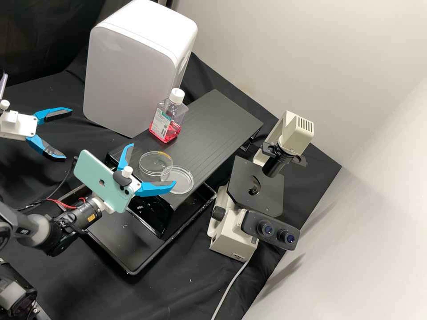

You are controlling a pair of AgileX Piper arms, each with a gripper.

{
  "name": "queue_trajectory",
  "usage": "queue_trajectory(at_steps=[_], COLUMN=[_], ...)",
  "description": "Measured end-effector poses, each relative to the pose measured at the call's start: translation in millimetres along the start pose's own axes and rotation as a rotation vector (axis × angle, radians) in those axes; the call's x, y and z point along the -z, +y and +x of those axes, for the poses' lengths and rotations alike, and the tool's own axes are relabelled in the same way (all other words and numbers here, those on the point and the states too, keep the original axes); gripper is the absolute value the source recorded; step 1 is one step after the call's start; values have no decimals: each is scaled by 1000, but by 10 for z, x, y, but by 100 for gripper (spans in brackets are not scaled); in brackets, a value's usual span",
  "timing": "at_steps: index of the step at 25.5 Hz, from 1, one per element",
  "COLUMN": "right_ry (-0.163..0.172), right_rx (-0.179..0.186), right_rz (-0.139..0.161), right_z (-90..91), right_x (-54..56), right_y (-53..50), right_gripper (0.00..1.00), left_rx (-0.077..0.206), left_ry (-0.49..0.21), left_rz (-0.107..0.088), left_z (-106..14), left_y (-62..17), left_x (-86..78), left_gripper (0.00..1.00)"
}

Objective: Remove the lid from the petri dish

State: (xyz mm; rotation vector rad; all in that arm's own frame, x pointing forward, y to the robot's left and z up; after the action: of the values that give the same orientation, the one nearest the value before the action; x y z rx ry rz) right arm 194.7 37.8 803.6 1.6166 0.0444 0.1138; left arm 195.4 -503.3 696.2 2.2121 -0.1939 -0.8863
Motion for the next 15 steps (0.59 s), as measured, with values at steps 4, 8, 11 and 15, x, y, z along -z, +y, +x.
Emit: queue_trajectory(at_steps=[4,8,11,15], right_ry=[-45,-34,-4,5], right_rx=[8,15,32,43], right_rz=[14,60,76,101], right_z=[-133,-246,-268,-291], right_x=[14,69,131,173], right_y=[-110,-150,-180,-211], right_gripper=[100,100,100,100], left_rx=[-36,-54,-54,-54], left_ry=[32,48,51,51], left_rz=[10,6,4,4], left_z=[-53,-82,-82,-82], left_y=[75,109,109,109], left_x=[-6,-5,-5,-5], left_gripper=[100,100,100,100])
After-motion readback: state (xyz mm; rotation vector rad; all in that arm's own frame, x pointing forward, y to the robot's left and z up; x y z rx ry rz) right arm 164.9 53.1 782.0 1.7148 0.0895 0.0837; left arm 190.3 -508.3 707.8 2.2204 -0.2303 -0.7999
